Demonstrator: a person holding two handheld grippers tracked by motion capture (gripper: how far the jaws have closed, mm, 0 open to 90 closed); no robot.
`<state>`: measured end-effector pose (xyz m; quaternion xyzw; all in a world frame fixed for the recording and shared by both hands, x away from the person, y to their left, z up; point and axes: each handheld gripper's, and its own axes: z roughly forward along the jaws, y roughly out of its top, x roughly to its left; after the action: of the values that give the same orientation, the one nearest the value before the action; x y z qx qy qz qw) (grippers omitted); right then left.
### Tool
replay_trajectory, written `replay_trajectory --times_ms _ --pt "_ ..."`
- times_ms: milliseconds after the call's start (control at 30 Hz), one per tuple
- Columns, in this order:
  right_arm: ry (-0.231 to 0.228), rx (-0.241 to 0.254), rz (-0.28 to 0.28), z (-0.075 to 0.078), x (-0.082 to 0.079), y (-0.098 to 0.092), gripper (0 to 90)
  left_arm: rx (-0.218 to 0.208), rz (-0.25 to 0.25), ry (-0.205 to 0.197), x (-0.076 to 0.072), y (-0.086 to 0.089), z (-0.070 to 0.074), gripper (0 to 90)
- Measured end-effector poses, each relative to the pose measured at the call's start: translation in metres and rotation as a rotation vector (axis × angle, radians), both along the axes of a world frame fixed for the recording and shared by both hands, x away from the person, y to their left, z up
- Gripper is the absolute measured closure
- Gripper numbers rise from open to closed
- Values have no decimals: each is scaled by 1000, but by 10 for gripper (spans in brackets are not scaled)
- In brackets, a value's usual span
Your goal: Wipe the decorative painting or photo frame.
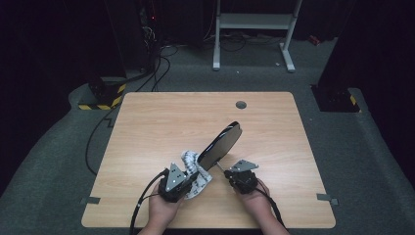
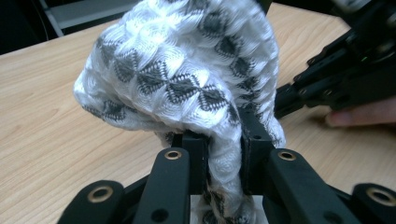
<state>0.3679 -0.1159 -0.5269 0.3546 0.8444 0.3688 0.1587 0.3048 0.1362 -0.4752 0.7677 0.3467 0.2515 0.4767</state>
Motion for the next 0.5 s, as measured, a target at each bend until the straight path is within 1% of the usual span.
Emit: replay_trajectory --times_ms 133,167,200,300,367,500 --pt "-1 0 1 0 0 0 889 -47 2 -67 -7 -1 19 760" --pt "0 -1 1 0 0 0 889 -56 4 -80 -9 -1 22 759" --pt "-1 0 1 0 0 0 889 -61 3 -84 -9 -1 23 759" --pt "0 0 1 0 0 0 889 -50 5 -83 -8 -3 20 759" --pt "-1 0 1 0 0 0 889 -36 6 -63 -6 -5 14 759" --pt "0 0 0 0 0 0 889 -13 12 -49 -2 -5 6 760"
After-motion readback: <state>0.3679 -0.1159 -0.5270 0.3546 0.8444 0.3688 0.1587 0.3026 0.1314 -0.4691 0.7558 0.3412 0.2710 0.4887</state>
